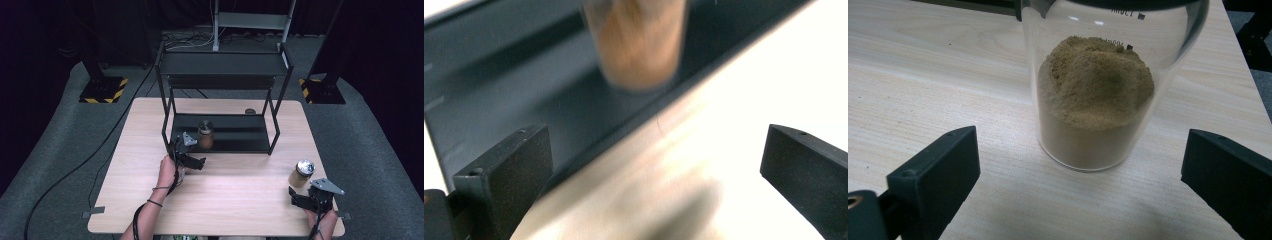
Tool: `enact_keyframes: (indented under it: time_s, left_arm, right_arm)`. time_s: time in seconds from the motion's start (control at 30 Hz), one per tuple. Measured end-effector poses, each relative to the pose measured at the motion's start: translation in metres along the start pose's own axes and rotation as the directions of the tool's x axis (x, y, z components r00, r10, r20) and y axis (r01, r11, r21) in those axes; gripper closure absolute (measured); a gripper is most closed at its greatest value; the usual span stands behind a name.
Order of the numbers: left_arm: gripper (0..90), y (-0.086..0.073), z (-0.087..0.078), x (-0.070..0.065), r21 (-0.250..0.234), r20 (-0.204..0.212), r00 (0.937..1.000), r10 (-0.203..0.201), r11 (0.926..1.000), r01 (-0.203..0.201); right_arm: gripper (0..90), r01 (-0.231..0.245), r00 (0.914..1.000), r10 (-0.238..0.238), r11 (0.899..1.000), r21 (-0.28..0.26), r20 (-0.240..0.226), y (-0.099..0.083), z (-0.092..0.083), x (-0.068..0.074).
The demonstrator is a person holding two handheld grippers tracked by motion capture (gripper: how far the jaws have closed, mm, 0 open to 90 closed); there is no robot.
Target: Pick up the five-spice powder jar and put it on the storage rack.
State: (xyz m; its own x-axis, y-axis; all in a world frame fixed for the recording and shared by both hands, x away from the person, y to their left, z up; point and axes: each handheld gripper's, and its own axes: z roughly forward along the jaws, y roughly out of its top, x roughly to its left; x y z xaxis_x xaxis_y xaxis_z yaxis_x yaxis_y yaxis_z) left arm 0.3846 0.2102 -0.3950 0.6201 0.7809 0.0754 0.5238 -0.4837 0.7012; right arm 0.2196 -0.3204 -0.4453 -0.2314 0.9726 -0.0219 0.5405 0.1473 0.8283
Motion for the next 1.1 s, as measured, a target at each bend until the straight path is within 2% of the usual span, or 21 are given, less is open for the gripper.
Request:
enact_keyframes:
  time_s: [0.07, 0.27, 0.43, 0.57, 0.63, 0.73, 0.97, 1.1]
  left_arm:
    - [0.2, -0.004, -0.005, -0.002, 0.025, -0.003, 0.9999, 0.017, 0.9995, -0.017]
    - [0.2, -0.026, -0.021, -0.005, 0.052, -0.012, 0.9998, 0.015, 0.9985, -0.014]
    - [0.2, -0.049, -0.033, -0.006, 0.070, -0.030, 0.9995, -0.004, 0.9975, 0.006]
    - [0.2, -0.068, -0.040, -0.007, 0.080, -0.039, 0.9986, -0.034, 0.9961, 0.037]
    - [0.2, -0.079, -0.044, -0.007, 0.062, -0.037, 0.9975, -0.060, 0.9961, 0.063]
    - [0.2, -0.090, -0.051, -0.009, 0.045, -0.044, 0.9963, -0.074, 0.9961, 0.076]
    - [0.2, -0.120, -0.061, -0.005, -0.016, -0.031, 0.9890, -0.145, 0.9894, 0.144]
    - [0.2, -0.123, -0.063, -0.008, -0.021, -0.044, 0.9870, -0.155, 0.9878, 0.154]
  right_arm:
    - [1.2, 0.001, 1.0000, -0.001, 1.000, 0.001, -0.001, 0.000, 0.000, 0.000]
    - [0.7, 0.004, 1.0000, -0.004, 1.000, 0.000, -0.003, 0.000, 0.000, 0.000]
    - [0.0, 0.008, 1.0000, -0.008, 1.000, -0.002, 0.000, 0.000, 0.000, 0.000]
    - [0.0, 0.008, 1.0000, -0.008, 1.000, -0.001, 0.000, 0.000, 0.000, 0.000]
    - [0.0, 0.007, 1.0000, -0.007, 1.000, -0.001, 0.000, 0.000, 0.000, 0.000]
    - [0.0, 0.009, 1.0000, -0.009, 1.000, 0.001, 0.001, 0.000, 0.000, 0.001]
    - [0.0, 0.011, 0.9999, -0.011, 1.000, 0.000, 0.001, 0.000, 0.000, 0.001]
    - [0.0, 0.012, 0.9999, -0.012, 1.000, 0.000, 0.001, 0.000, 0.000, 0.001]
